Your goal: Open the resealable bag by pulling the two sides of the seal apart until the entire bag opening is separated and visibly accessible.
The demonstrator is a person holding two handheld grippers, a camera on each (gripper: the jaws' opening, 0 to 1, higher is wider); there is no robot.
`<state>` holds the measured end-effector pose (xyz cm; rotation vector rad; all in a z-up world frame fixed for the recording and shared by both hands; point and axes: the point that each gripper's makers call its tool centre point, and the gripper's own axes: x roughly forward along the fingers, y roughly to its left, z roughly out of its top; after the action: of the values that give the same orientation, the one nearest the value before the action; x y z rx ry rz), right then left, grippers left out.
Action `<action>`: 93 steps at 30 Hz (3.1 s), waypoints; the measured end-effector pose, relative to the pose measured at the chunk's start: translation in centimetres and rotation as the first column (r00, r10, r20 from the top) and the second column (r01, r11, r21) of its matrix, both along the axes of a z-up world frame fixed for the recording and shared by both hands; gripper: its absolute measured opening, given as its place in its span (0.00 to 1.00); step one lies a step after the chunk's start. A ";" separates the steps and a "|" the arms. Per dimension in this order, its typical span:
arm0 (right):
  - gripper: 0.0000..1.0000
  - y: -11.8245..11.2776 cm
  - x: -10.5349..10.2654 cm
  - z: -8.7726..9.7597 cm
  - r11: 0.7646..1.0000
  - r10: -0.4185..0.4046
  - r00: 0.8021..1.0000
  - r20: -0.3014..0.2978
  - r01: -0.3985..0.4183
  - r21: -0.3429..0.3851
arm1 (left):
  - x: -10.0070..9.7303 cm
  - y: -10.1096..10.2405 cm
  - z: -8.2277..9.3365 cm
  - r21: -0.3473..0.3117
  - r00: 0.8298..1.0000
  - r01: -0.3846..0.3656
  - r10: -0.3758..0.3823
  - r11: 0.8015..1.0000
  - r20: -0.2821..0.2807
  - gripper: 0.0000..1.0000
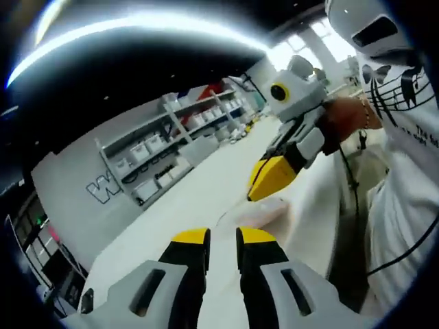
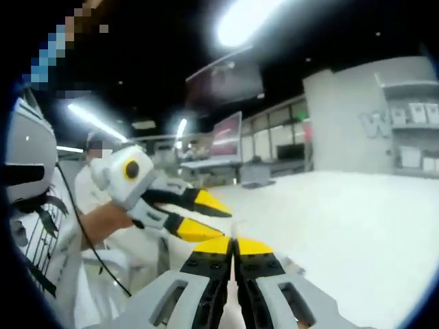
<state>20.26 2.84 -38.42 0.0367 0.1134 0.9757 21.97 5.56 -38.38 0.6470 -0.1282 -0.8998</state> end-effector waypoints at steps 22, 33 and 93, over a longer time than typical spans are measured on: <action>0.00 0.1 -0.6 -0.1 1.000 0.012 1.000 -0.024 -0.011 0.029 | 0.3 0.1 -1.0 0.157 0.994 -0.030 0.012 0.987 0.113 0.07; 0.00 0.5 -0.7 -0.4 0.999 0.025 0.999 -0.042 -0.024 0.031 | 0.5 0.1 -1.4 0.226 0.987 -0.039 0.002 0.973 0.161 0.03; 0.00 2.5 0.4 -2.0 0.989 0.120 0.915 -0.385 -0.079 0.121 | -0.8 -1.5 -0.1 0.356 0.915 -0.009 -0.136 0.935 0.380 0.01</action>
<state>20.62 5.34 -40.41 0.3262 0.4371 1.0665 21.14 4.05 -38.46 1.1675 -0.3640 -0.8509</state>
